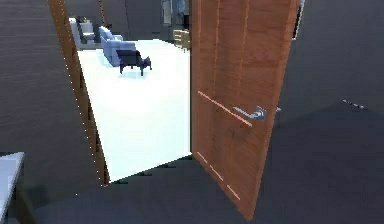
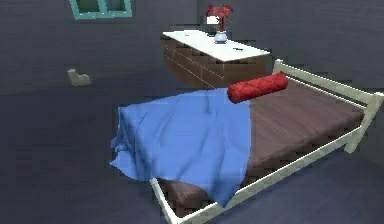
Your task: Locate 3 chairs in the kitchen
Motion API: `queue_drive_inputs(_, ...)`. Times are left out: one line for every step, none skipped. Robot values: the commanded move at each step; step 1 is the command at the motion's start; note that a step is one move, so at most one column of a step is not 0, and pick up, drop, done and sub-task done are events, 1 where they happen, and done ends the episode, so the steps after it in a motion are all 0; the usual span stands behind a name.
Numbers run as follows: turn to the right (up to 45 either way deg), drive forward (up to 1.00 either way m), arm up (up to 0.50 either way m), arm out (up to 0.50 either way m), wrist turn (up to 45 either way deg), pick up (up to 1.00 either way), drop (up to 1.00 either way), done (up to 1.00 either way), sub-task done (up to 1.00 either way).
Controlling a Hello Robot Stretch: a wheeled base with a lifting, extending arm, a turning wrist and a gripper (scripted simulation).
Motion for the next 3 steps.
queue_drive_inputs(-9.0, 0.00, 0.00, 0.00, 0.0, 0.00, 0.00, 0.00, 0.00)
queue_drive_inputs(0.0, 1.00, 0.00, 0.00, 0.0, 0.00, 0.00, 0.00, 0.00)
queue_drive_inputs(-6.0, 0.00, 0.00, 0.00, 0.0, 0.00, 0.00, 0.00, 0.00)
